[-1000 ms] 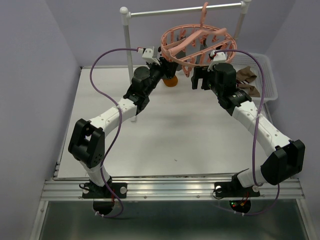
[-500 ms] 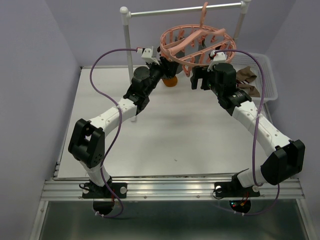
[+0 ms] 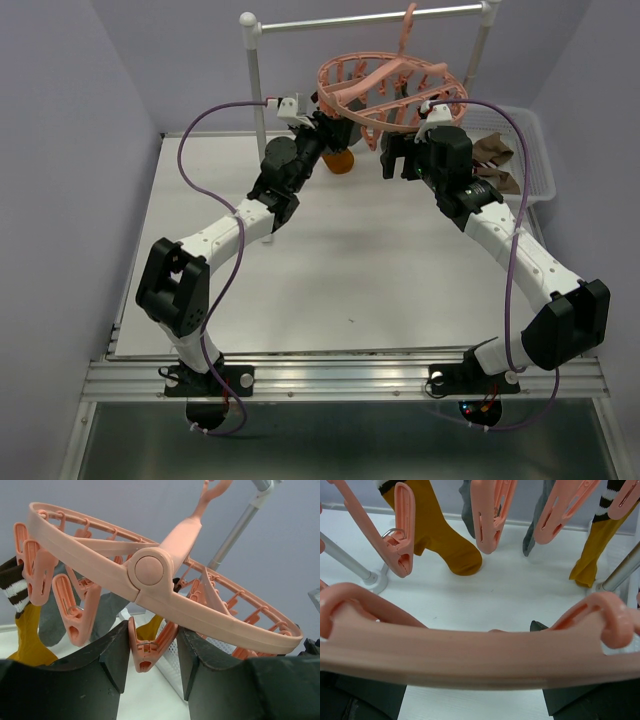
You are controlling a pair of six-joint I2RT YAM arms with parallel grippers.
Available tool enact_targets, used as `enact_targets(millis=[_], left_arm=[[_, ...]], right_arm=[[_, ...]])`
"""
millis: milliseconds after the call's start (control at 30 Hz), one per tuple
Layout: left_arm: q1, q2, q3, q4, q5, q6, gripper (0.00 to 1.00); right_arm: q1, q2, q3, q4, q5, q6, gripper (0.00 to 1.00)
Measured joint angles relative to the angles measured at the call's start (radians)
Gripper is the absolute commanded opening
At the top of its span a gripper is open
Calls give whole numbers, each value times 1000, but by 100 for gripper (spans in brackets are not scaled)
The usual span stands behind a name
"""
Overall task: Clip the socks to the hanger
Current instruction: Open the clamp at the hanger.
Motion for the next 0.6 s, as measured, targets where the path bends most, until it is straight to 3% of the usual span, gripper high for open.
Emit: enact_targets(millis=[333,433,467,600], left_arm=[[-3,0,-19,49,-34,-7,34],[-4,0,-19,54,-40,-5,18],[-5,0,-19,56,-44,-4,3],[-9,0,-26,60,-51,-2,0]], right_arm=[[0,0,0,0,-7,3,97],[0,3,0,0,-7,3,97],[0,6,0,0,-7,3,97],[0,11,0,0,-7,3,97]])
